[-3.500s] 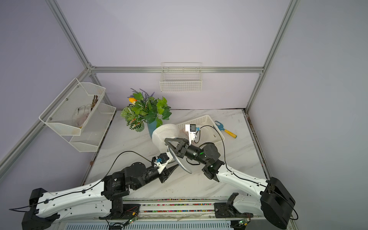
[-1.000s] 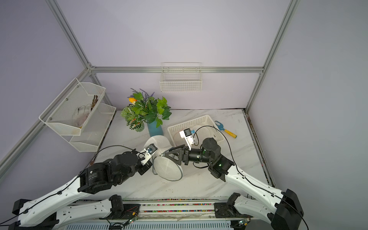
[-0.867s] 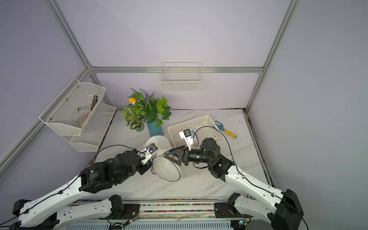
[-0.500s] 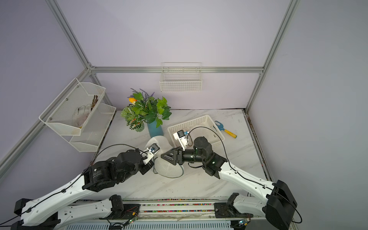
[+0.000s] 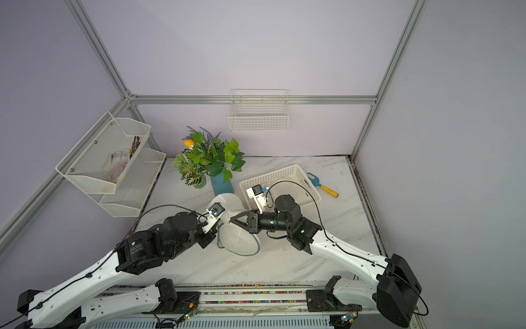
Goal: Turn the laundry bag inside out
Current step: Turn over the laundry bag.
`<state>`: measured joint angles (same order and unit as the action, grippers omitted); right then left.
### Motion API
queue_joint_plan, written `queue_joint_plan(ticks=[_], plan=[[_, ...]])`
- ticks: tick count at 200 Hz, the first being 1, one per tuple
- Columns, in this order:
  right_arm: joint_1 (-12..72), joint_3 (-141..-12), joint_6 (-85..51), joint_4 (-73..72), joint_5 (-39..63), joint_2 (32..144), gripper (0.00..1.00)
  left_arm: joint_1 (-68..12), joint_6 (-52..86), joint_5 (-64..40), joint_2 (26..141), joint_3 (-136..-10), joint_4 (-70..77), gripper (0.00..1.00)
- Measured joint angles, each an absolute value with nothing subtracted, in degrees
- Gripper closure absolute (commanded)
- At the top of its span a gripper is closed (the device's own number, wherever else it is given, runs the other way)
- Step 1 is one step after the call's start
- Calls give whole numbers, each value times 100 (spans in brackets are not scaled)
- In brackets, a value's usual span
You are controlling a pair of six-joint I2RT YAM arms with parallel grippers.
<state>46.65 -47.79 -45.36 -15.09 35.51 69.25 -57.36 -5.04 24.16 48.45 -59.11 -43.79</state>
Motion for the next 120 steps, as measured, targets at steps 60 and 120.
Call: queue_joint_plan(ticks=[60, 120], plan=[[4401, -4766, -4449, -1535, 3913, 6921, 100, -5695, -401, 1785, 2939, -4659, -3850, 23], [4333, -4836, -4230, -1579, 4886, 7081, 100, -5695, -991, 637, 2613, -4593, -3129, 17]])
